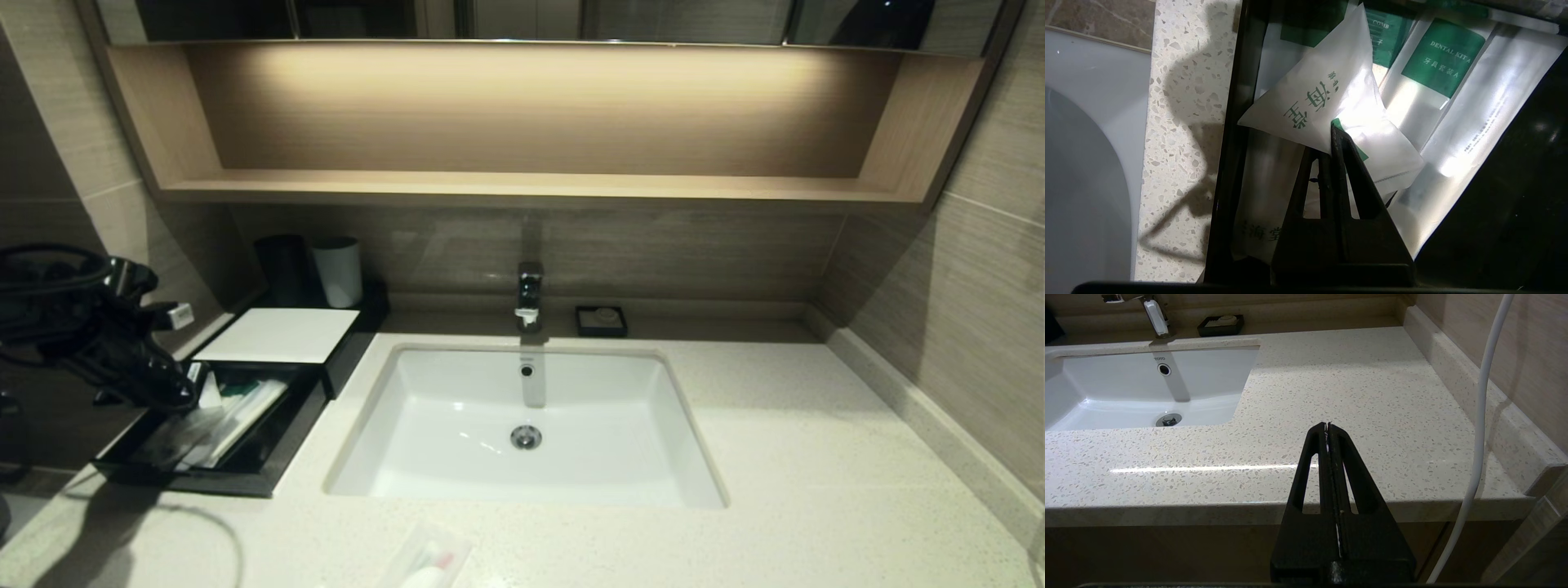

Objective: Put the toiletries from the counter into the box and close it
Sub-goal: Place the bathroom toiletry into the drawer

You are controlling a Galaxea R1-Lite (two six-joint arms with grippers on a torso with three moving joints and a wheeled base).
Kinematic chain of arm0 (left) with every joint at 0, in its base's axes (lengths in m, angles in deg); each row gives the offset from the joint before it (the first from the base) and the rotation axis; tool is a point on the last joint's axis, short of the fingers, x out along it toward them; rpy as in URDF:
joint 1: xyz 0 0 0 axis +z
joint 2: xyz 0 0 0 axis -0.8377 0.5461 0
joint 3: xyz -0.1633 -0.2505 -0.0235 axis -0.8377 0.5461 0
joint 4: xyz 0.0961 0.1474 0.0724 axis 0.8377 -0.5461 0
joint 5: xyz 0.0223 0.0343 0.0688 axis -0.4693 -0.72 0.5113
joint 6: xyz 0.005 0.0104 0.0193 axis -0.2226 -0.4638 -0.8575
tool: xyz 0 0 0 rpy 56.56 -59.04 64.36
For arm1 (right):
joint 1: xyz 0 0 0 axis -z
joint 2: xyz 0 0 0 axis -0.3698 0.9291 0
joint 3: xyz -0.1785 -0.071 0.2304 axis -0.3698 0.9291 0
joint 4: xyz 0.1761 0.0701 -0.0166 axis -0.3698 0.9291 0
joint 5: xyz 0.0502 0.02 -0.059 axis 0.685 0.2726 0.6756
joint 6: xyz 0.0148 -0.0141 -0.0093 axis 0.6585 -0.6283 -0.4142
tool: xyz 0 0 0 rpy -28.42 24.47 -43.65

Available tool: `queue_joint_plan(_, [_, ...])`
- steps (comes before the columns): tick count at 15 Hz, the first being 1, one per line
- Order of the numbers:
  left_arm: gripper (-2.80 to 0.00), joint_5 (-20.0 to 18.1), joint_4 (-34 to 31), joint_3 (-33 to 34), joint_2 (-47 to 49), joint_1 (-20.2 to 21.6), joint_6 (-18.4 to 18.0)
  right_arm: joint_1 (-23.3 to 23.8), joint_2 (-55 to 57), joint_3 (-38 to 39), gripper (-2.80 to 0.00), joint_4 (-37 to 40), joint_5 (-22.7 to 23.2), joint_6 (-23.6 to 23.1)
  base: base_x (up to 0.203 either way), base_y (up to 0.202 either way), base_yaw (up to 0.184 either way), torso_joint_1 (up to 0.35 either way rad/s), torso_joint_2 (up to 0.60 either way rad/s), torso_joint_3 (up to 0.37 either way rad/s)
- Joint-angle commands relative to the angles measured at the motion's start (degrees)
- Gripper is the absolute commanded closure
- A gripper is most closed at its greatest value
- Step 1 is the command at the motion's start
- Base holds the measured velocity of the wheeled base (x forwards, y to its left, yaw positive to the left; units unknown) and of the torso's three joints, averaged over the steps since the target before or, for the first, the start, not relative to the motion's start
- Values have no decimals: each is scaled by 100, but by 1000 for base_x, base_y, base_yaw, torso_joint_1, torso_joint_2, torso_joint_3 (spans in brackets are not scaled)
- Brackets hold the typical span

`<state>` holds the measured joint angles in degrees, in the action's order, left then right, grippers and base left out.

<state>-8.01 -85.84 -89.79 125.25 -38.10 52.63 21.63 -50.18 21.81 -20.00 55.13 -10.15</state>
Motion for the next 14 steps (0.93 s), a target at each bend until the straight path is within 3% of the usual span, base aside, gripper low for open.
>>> queue_joint_plan(1, [0, 14, -26, 26, 28, 1, -5, -1, 0, 0, 0, 0, -2, 2, 0, 0, 0, 0, 0, 0])
queue_joint_plan(3, [0, 49, -33, 78, 62, 1, -46, -1, 0, 0, 0, -9, -2, 2, 0, 0, 0, 0, 0, 0])
queue_joint_plan(4, [-280, 32, -35, 88, 62, 1, -92, -1, 0, 0, 0, -9, -2, 2, 0, 0, 0, 0, 0, 0])
queue_joint_plan(10, [-280, -35, -20, 86, -184, -8, -119, -1, 0, 0, 0, -3, -2, 2, 0, 0, 0, 0, 0, 0])
queue_joint_plan(14, [-280, -29, -39, 320, -1151, -36, -133, -1, 0, 0, 0, -1, -2, 2, 0, 0, 0, 0, 0, 0])
